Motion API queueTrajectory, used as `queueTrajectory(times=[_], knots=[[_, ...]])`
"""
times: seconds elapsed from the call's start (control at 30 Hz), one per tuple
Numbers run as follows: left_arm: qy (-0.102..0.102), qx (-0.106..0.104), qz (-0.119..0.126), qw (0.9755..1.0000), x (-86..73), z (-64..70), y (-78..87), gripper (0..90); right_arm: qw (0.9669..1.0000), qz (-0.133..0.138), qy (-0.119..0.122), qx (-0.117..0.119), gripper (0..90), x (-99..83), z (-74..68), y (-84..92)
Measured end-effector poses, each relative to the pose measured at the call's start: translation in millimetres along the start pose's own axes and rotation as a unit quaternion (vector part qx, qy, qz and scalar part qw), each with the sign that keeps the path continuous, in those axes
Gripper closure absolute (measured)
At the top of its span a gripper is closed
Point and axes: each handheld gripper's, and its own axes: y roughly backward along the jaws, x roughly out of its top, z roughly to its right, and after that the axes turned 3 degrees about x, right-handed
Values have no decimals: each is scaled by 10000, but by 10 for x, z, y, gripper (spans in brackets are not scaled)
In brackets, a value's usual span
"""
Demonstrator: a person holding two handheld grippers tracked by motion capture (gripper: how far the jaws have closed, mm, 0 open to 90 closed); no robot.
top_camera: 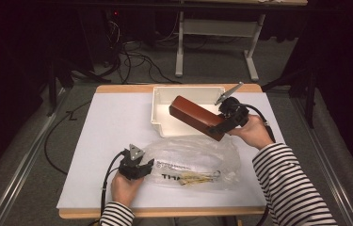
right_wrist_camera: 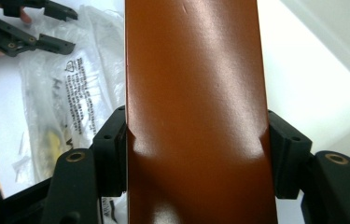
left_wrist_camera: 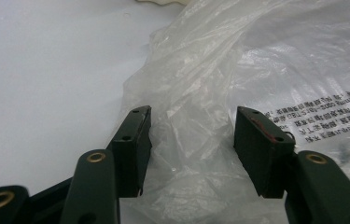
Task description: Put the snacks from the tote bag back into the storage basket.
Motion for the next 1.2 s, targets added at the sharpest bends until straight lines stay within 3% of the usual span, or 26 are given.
queueTrajectory(times=[0.4,0.7,1.2], knots=[[16,3,33,10000,-7,2,1,474,9999,-108,-94,-26,380,172,132,-147],[15,2,42,10000,-10,2,2,475,9996,-189,-194,-52,379,275,255,-349],[-3,0,32,10000,-13,1,6,476,9978,-433,-461,-208,378,330,467,-616]])
